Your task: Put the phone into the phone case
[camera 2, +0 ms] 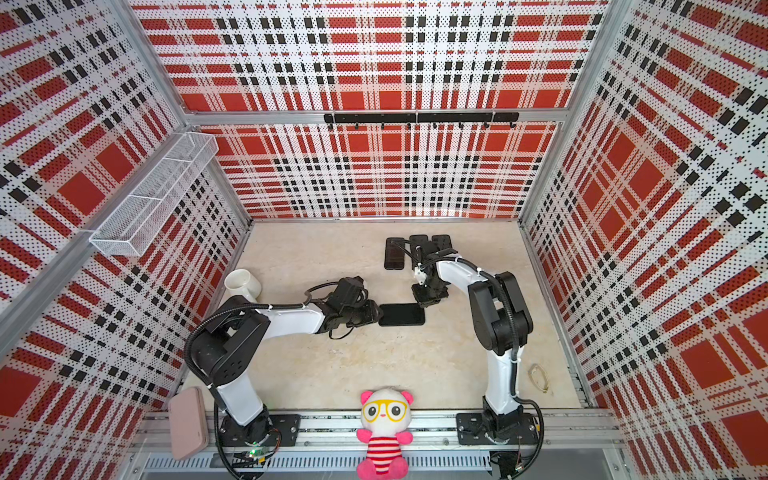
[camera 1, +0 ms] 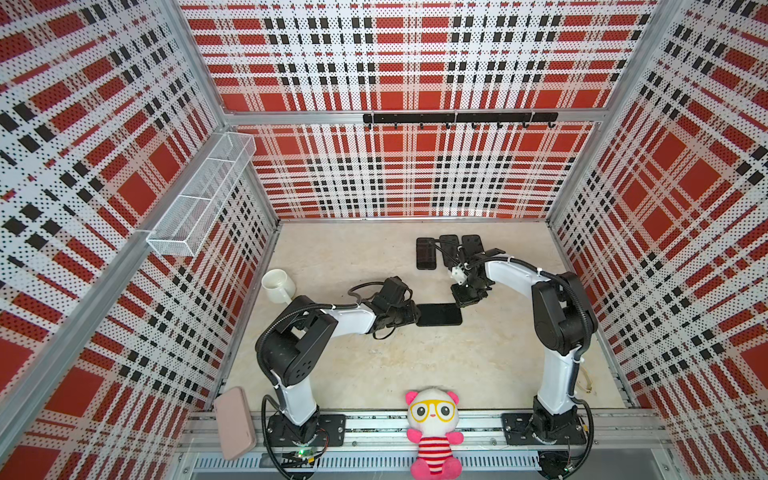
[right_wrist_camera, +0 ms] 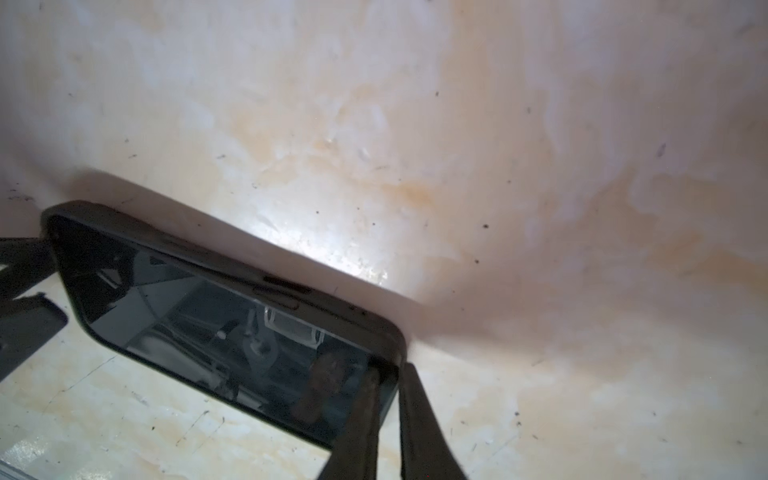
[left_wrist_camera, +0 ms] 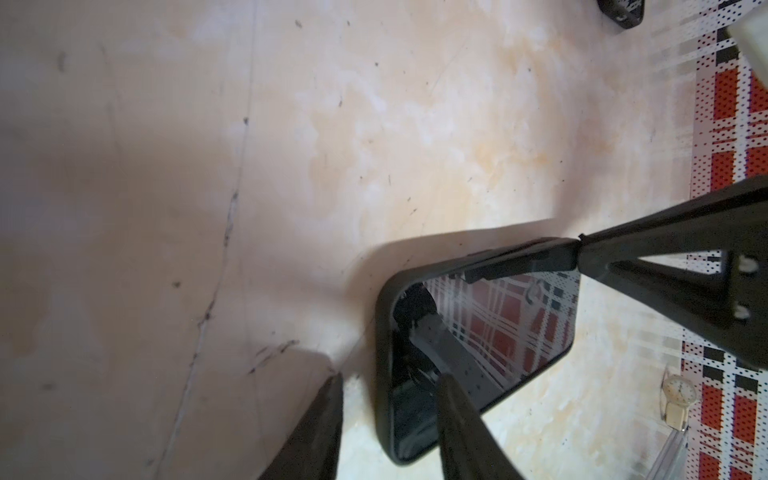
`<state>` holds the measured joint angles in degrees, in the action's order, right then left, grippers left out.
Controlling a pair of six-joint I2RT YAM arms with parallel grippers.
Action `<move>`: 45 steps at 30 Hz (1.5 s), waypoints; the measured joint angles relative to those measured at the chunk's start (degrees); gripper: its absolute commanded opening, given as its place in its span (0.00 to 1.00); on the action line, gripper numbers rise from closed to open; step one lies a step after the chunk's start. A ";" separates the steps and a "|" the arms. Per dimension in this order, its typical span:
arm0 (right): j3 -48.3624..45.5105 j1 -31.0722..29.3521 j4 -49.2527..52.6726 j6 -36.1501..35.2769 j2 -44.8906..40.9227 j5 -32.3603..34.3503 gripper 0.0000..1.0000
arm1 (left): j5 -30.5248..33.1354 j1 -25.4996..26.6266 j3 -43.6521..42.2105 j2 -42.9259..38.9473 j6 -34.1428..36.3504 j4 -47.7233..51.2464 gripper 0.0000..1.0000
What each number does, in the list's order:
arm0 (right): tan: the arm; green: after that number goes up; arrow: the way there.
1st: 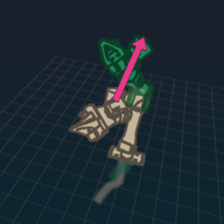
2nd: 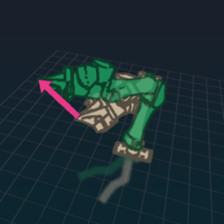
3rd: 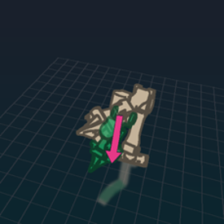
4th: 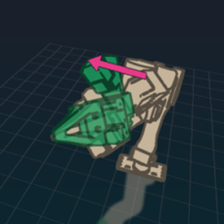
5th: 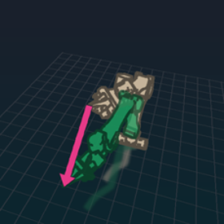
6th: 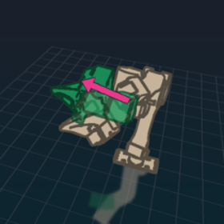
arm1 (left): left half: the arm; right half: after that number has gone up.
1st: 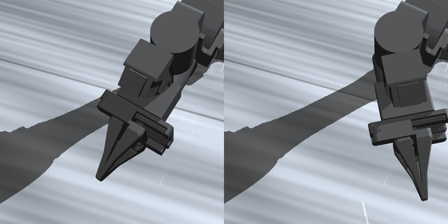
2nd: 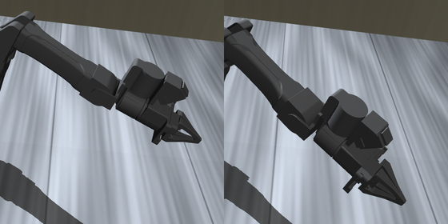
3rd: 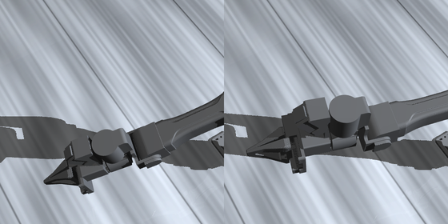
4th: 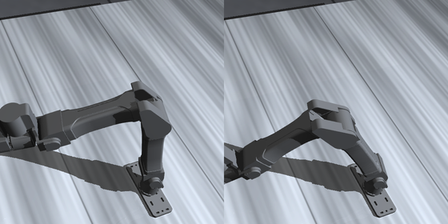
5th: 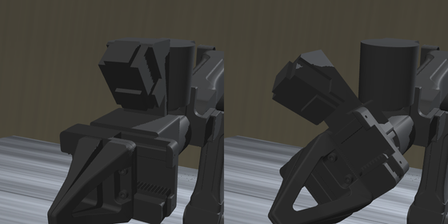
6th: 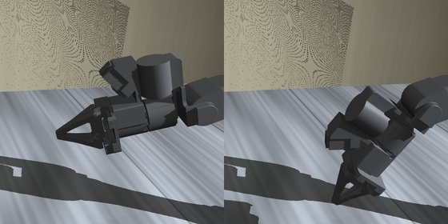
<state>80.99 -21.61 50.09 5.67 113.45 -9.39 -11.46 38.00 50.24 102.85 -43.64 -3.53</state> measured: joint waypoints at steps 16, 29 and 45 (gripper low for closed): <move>1.44 -0.81 1.95 1.73 2.25 0.17 0.12 | 0.46 -0.02 2.67 2.47 0.50 -0.04 0.36; 4.09 -3.52 4.98 6.14 4.68 4.57 0.11 | 1.03 0.02 4.59 3.74 0.90 1.20 0.33; 3.06 -4.28 3.80 9.05 4.70 5.86 0.10 | 1.01 -0.04 5.57 4.48 1.49 1.79 0.30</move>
<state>84.05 -25.89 53.89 14.72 118.15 -3.53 -10.46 37.95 55.81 107.33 -42.15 -1.74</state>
